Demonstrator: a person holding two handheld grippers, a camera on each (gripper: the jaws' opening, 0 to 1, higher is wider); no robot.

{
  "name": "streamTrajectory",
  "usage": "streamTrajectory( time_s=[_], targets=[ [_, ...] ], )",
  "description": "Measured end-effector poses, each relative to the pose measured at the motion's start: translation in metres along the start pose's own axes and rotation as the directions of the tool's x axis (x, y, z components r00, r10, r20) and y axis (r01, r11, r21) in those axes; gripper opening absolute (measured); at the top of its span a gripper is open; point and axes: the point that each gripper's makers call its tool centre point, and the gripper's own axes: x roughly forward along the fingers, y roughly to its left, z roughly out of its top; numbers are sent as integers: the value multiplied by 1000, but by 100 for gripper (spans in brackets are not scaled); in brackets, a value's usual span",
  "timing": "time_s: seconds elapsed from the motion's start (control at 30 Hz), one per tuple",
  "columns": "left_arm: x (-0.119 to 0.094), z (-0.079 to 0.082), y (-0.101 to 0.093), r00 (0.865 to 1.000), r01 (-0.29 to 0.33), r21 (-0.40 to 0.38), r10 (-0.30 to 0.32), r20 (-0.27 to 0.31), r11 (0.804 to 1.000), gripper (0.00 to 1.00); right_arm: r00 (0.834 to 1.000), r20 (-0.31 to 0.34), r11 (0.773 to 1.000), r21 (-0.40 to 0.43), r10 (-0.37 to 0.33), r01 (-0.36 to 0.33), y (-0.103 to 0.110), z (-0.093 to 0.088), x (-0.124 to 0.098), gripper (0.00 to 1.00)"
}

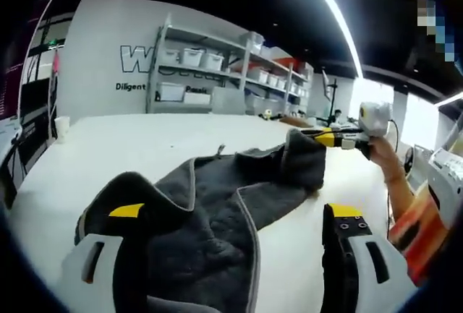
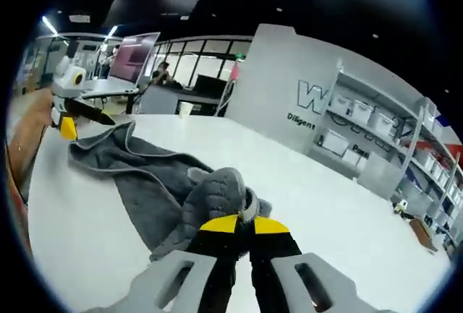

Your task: Open the folded towel by lifting each exposed corner and separating the folded layers until the towel lies flat within the target outline without major curled edges

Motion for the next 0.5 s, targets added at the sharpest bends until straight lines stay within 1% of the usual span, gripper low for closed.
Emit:
streamTrajectory(
  time_s=[0.13, 0.23, 0.5],
  targets=[
    [8, 0, -7, 1000, 11, 6, -10, -13, 1000, 98, 999, -1, 999, 19, -35, 35, -16, -7, -7, 0],
    [15, 0, -11, 1000, 19, 9, -18, -21, 1000, 98, 998, -8, 997, 43, -65, 65, -30, -16, -14, 0],
    [39, -7, -28, 997, 62, 5, -62, -56, 998, 97, 986, -53, 983, 92, -157, 161, -70, -49, -39, 0]
  ],
)
